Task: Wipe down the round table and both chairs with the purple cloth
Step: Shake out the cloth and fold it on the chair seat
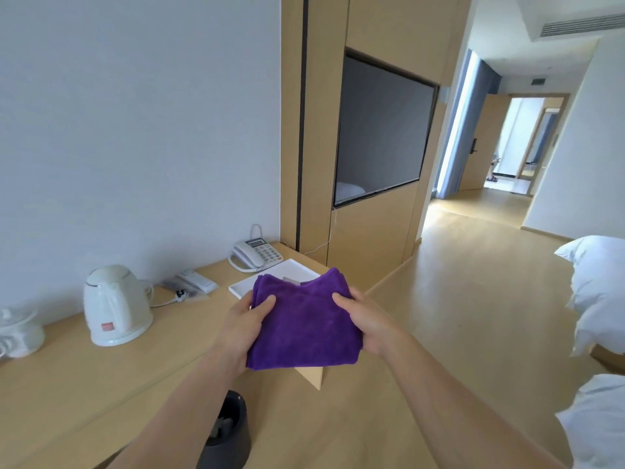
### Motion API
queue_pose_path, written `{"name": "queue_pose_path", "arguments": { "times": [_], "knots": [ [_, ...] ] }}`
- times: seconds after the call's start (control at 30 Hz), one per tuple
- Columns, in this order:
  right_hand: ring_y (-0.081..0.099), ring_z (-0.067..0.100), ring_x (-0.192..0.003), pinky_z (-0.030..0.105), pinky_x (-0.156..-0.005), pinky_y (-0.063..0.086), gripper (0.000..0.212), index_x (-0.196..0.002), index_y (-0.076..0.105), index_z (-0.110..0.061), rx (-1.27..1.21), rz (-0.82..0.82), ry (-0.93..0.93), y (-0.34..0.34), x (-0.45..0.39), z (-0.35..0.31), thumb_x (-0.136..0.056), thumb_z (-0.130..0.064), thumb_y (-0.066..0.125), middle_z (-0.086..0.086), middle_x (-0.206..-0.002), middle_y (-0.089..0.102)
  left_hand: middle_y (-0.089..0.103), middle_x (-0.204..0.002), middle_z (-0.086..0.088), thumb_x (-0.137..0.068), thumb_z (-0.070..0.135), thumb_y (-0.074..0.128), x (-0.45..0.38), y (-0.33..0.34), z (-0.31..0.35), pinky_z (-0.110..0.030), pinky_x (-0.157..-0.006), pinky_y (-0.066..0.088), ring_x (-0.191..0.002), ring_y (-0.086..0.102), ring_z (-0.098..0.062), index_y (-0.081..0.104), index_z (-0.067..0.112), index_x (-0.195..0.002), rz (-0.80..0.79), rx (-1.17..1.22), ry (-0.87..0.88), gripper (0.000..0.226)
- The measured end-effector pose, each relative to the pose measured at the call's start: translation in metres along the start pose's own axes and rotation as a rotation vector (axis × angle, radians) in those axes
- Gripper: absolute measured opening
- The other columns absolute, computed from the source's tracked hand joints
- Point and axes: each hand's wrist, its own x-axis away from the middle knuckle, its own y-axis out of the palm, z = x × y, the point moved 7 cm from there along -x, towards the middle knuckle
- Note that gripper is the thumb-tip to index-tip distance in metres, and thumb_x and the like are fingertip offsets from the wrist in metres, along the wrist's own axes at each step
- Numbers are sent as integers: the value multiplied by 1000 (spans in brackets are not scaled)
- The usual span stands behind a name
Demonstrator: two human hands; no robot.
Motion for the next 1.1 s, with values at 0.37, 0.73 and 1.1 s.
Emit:
{"name": "queue_pose_path", "arguments": {
  "times": [0.37,0.73,1.1],
  "knots": [
    [75,19,-88,32,-69,59,29,-113,63,-25,211,-250,142,-28,-265,2,-87,-12,68,-2,-99,78,77,-103,-1,-100,24,60,-202,19,-78,-46,-84,60,-96,74,-26,73,38,-102,347,60,-50,19],
    [73,28,-95,47,-86,60,40,-112,63,-31,350,-452,225,27,-470,29,-83,-3,59,0,-101,77,78,-94,4,-96,20,65,-353,-19,-125,-39,-77,62,-89,74,-20,71,34,-104,597,84,-114,18],
    [74,22,-93,43,-83,61,47,-126,56,-28,489,-557,210,52,-617,75,-87,-4,67,4,-107,73,73,-103,-2,-93,10,64,-461,-47,-180,-39,-81,61,-93,70,-22,66,29,-107,731,-77,-240,24]
  ]
}}
